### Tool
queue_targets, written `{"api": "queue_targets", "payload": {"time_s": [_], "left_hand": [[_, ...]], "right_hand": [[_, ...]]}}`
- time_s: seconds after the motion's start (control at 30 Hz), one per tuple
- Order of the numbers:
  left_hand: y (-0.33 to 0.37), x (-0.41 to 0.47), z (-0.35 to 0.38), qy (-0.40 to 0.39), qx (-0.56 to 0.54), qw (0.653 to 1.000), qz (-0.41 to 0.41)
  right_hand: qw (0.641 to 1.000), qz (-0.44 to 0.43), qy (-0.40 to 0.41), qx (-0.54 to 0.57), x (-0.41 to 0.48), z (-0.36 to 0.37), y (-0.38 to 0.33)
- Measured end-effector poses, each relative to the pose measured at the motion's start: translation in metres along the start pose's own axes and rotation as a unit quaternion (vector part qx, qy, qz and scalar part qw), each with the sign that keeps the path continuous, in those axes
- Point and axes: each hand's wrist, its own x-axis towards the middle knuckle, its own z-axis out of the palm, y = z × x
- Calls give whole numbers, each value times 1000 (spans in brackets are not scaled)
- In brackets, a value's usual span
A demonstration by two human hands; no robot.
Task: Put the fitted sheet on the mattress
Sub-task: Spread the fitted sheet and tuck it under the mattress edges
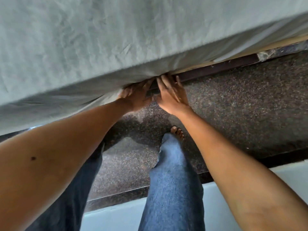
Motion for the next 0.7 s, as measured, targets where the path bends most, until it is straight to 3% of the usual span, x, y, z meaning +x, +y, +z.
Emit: {"api": "queue_targets", "payload": {"time_s": [0.1, 0.27, 0.4, 0.53, 0.7], "left_hand": [[-32, -24, 2, -21, 74, 993, 87], [-66, -65, 13, 41, 116, 985, 119], [-75, -96, 31, 81, 38, 996, 28], [-83, -100, 30, 101, -51, 993, -45], [-80, -92, 26, 90, -62, 990, -85]], "right_hand": [[998, 50, -28, -25, -2, 12, -15], [983, 164, 8, -80, 15, 18, -36], [968, 232, -1, -100, 35, 23, -51], [973, 202, -8, -114, 29, 19, -49], [982, 185, -8, -30, 21, 13, -51]]}}
